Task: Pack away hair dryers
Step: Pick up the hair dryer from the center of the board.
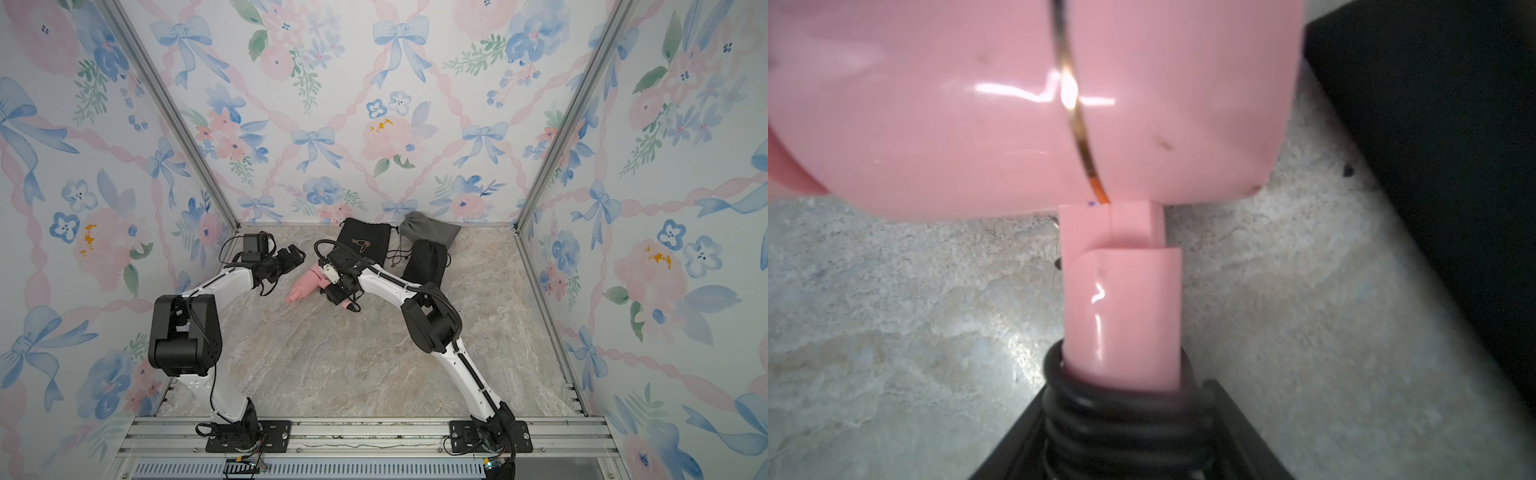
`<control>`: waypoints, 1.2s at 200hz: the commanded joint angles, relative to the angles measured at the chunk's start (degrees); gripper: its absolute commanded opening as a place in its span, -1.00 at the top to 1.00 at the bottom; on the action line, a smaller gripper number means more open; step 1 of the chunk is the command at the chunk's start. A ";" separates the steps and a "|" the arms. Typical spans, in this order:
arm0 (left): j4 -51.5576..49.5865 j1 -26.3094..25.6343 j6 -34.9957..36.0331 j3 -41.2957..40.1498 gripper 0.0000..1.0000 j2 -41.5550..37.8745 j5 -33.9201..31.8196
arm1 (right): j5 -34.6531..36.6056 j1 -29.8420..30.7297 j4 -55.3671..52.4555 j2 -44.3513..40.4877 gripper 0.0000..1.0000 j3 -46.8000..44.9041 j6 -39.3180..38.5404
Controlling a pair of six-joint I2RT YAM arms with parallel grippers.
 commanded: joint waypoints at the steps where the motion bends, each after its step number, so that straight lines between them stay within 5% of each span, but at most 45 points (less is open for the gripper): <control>1: -0.22 0.50 -0.01 -0.43 -0.92 -2.10 0.90 | 0.42 0.42 -1.38 0.70 0.23 -0.36 0.26; 73: -0.19 0.80 -0.53 -0.06 -0.91 -5.68 3.00 | 0.45 0.25 20.20 -21.40 0.43 -27.99 -0.33; 144: -0.24 -4.07 9.55 -0.19 -0.86 -13.55 18.13 | 2.25 -2.34 27.08 -46.29 0.51 -51.43 -9.68; 188: -0.10 -8.56 16.48 2.74 -0.88 -16.83 31.11 | 4.03 -5.35 26.85 -61.59 0.46 -58.61 -15.93; 240: -0.10 -15.15 21.12 8.01 -0.91 -16.60 41.94 | 5.58 -7.76 24.22 -69.96 0.43 -60.04 -19.79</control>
